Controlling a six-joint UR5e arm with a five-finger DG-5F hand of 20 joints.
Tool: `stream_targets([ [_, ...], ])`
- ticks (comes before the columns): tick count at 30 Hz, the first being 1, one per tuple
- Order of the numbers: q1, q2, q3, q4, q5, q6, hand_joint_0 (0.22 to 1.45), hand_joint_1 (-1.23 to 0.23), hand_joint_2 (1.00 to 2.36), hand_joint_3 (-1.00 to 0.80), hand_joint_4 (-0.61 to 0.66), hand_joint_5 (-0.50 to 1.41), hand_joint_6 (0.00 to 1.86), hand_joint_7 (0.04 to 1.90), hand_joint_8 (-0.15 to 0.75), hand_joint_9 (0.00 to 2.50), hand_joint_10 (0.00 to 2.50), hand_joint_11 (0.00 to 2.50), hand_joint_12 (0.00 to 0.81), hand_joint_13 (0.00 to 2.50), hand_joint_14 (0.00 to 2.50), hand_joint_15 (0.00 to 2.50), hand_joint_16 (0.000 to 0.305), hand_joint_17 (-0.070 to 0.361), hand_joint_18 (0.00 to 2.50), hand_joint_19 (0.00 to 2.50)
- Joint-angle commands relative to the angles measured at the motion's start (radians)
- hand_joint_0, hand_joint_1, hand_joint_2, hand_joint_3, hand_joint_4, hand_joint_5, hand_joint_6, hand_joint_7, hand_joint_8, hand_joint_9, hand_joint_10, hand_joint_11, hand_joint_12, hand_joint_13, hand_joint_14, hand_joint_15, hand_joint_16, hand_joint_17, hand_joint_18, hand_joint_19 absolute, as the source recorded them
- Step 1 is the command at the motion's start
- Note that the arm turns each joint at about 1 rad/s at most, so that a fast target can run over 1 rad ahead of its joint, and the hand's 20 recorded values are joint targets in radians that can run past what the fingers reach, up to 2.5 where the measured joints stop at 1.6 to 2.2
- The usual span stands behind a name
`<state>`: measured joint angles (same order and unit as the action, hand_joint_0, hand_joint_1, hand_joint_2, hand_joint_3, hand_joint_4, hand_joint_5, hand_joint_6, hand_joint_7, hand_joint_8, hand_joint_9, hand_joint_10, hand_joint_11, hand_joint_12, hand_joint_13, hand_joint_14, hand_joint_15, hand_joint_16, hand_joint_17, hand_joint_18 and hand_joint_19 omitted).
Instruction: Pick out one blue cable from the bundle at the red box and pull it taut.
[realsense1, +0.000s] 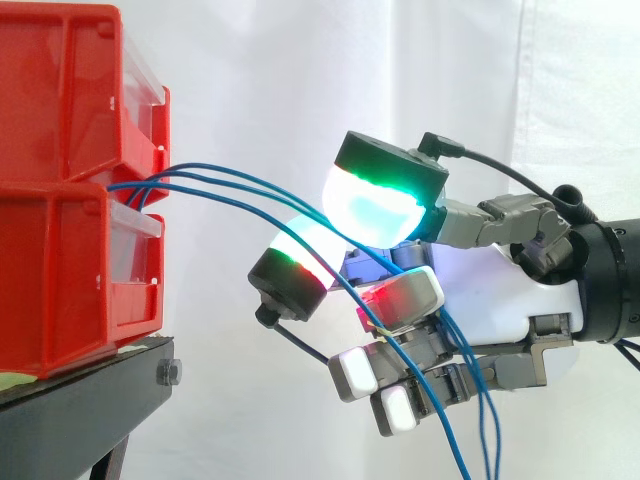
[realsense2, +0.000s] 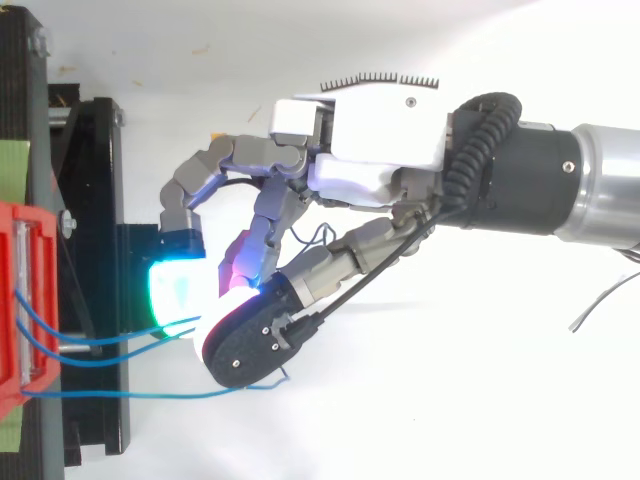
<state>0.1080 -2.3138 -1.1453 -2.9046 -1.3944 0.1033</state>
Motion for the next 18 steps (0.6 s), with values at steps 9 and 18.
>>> stream_targets([
  [9,0.001,-0.001,-0.001,-0.001,-0.002,0.001,0.64,-0.76,1.01,-0.39,0.00,-0.12,0.96,0.95,0.277,1.38,0.04,1.10,0.336,1.06,0.02,0.61,0.045,0.100,0.93,0.66],
  [18,-0.001,0.001,0.001,-0.004,-0.002,0.001,0.58,-0.72,1.01,-0.30,-0.01,-0.11,0.96,0.99,0.282,1.39,0.04,1.08,0.352,1.07,0.02,0.62,0.048,0.108,0.92,0.69],
])
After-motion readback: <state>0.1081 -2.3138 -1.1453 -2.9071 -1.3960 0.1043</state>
